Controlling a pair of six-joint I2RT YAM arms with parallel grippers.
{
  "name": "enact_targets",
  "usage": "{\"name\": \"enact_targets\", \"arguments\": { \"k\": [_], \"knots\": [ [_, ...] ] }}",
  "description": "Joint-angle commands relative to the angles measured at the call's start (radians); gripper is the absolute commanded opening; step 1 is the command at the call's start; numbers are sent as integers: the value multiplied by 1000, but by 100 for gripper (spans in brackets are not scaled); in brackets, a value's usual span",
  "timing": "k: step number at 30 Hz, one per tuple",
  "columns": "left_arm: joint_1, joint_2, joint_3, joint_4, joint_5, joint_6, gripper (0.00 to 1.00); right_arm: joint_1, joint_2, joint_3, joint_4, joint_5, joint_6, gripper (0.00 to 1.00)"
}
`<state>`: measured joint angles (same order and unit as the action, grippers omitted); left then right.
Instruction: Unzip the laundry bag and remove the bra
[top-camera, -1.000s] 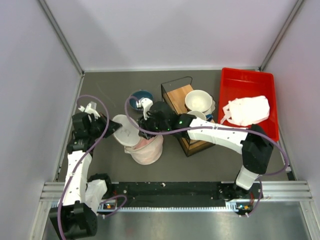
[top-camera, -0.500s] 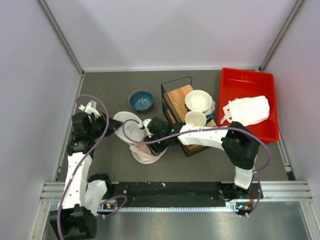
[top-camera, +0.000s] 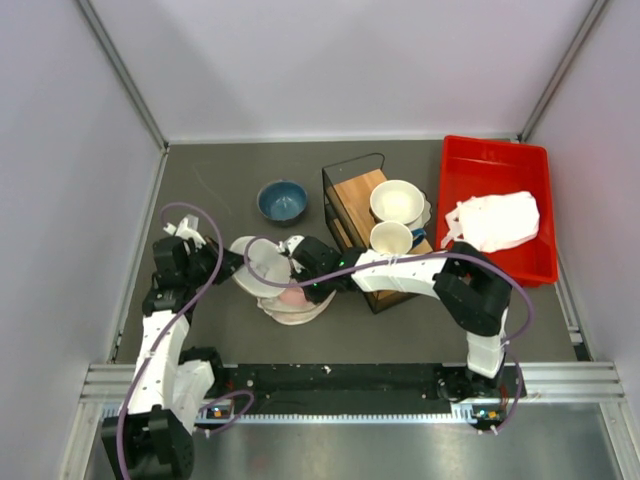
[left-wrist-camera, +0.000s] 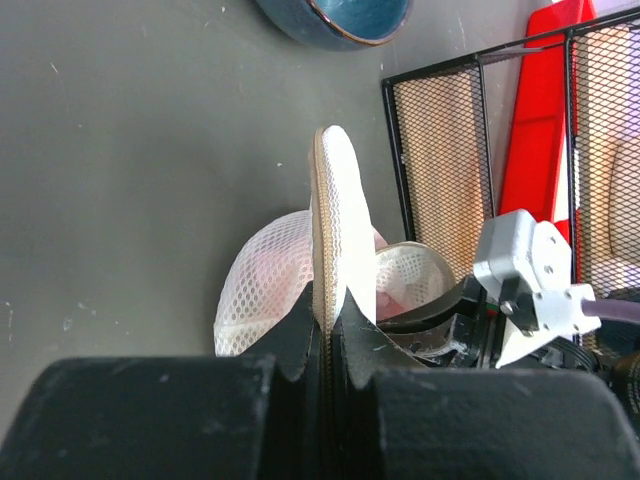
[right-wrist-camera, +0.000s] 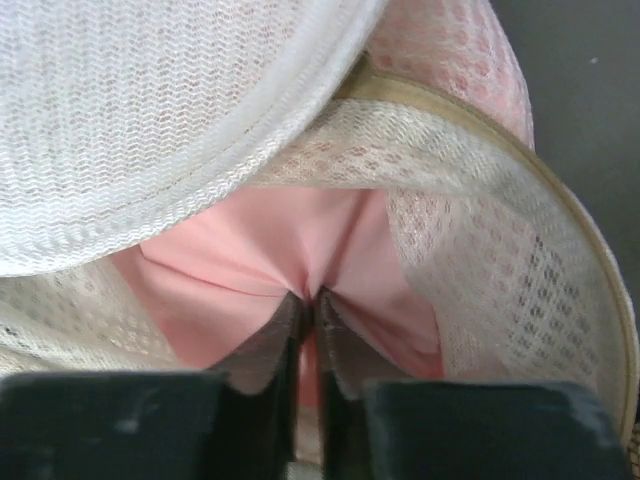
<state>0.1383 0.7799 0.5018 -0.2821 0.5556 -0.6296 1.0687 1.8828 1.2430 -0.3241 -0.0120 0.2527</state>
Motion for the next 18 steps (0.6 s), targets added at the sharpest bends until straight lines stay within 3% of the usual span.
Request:
{"name": "enact_targets", "arguments": {
  "k": [1,8,14,18],
  "knots": [
    [0,28,33,66,-31,13,0,4,-39,-28,30,67,-4,0],
    [0,67,54,83,-46,-8,0,2,-226,-2,22,66,-29,0],
    [0,105,40,104,-22,-21,0,2,-278,145,39,15,-64,0],
    [0,79,34,101,-42,-12,0,-6,-341,147,166,-9,-44,0]
  ]
}}
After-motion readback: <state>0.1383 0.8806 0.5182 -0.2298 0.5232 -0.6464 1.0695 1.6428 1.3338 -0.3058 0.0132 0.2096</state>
